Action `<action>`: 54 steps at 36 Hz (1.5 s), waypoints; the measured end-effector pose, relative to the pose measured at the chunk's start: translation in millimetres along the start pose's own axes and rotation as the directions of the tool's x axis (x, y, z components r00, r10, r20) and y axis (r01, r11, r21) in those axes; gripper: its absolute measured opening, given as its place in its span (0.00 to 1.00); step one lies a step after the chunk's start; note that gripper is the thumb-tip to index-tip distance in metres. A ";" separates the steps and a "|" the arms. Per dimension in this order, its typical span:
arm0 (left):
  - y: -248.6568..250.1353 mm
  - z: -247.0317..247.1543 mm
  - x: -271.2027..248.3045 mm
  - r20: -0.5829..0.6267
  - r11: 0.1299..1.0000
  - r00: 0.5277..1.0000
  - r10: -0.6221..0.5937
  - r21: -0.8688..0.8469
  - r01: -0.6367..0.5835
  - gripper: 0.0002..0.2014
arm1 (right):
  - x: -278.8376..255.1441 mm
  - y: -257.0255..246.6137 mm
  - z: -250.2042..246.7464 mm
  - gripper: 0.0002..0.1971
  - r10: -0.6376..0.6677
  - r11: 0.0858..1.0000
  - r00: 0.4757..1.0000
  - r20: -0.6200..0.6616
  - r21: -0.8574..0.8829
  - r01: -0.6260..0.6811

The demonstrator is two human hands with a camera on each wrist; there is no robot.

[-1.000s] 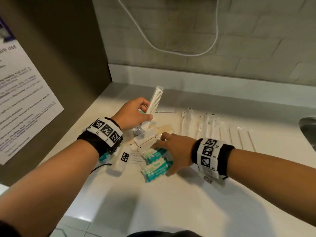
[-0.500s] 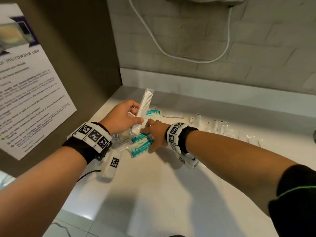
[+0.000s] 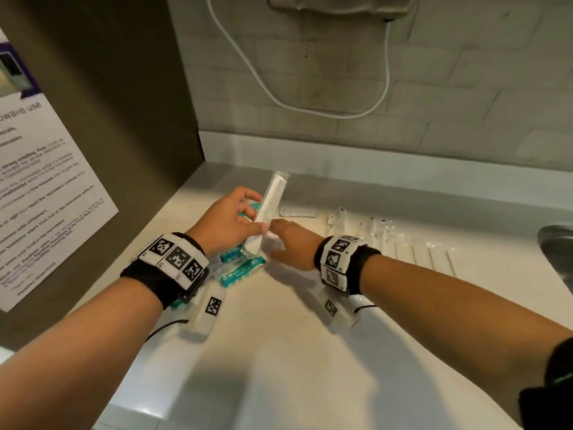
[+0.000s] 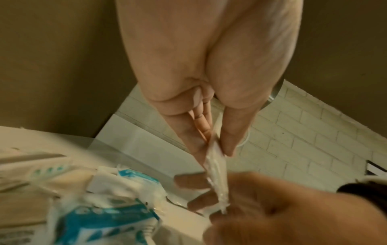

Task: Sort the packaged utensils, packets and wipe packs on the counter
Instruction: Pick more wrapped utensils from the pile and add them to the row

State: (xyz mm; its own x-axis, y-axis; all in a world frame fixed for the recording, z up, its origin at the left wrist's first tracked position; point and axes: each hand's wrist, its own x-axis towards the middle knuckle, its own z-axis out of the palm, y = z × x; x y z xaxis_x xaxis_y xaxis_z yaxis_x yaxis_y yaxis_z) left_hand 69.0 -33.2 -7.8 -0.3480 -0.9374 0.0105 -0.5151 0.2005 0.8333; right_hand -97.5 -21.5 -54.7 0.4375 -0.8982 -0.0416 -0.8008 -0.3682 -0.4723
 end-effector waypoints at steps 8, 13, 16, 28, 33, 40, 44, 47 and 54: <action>37.1 82.1 21.1 0.147 0.982 0.983 0.107 -0.172 -0.081 0.20 | -84.7 39.2 -61.4 0.13 0.298 0.860 0.927 -0.228 0.485 -0.157; 76.1 159.1 34.2 0.349 0.963 0.904 0.246 -0.196 -0.186 0.22 | -150.2 91.1 -81.9 0.10 0.456 0.808 0.845 -0.278 0.527 -0.263; 95.6 200.3 41.7 0.407 0.958 0.874 0.265 -0.012 -0.285 0.28 | -195.0 123.8 -99.0 0.11 0.585 0.743 0.751 -0.308 0.574 -0.344; 128.6 312.8 34.3 0.814 0.397 0.570 0.108 0.490 -0.776 0.28 | -276.3 224.2 -111.5 0.05 0.825 0.494 0.566 -0.016 0.508 -0.706; 131.4 317.1 35.3 0.796 0.391 0.594 0.119 0.512 -0.765 0.28 | -273.5 234.0 -100.6 0.08 0.834 0.502 0.551 -0.040 0.472 -0.725; 134.0 321.1 32.5 0.787 0.385 0.607 0.111 0.530 -0.756 0.27 | -269.1 237.6 -99.3 0.11 0.827 0.546 0.557 -0.078 0.350 -0.761; 133.5 320.5 30.6 0.782 0.418 0.613 0.113 0.523 -0.743 0.26 | -269.9 237.2 -98.4 0.16 0.816 0.577 0.569 -0.108 0.224 -0.785; 134.6 319.7 30.1 0.782 0.444 0.614 0.110 0.514 -0.734 0.25 | -272.7 240.9 -95.8 0.20 0.802 0.596 0.581 -0.136 0.229 -0.769; 138.4 321.0 30.9 0.675 0.519 0.716 0.180 0.553 -0.652 0.31 | -288.9 230.8 -105.3 0.32 0.608 0.786 0.792 -0.058 -0.091 -0.611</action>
State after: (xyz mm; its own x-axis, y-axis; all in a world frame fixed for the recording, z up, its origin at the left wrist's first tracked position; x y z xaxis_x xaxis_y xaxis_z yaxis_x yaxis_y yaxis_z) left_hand -264.5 56.9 -69.6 -0.8704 -0.4427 -0.2155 -0.4736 0.8725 0.1204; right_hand -451.8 127.7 -59.0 -0.1645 -0.9490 -0.2691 -0.9343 0.2374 -0.2659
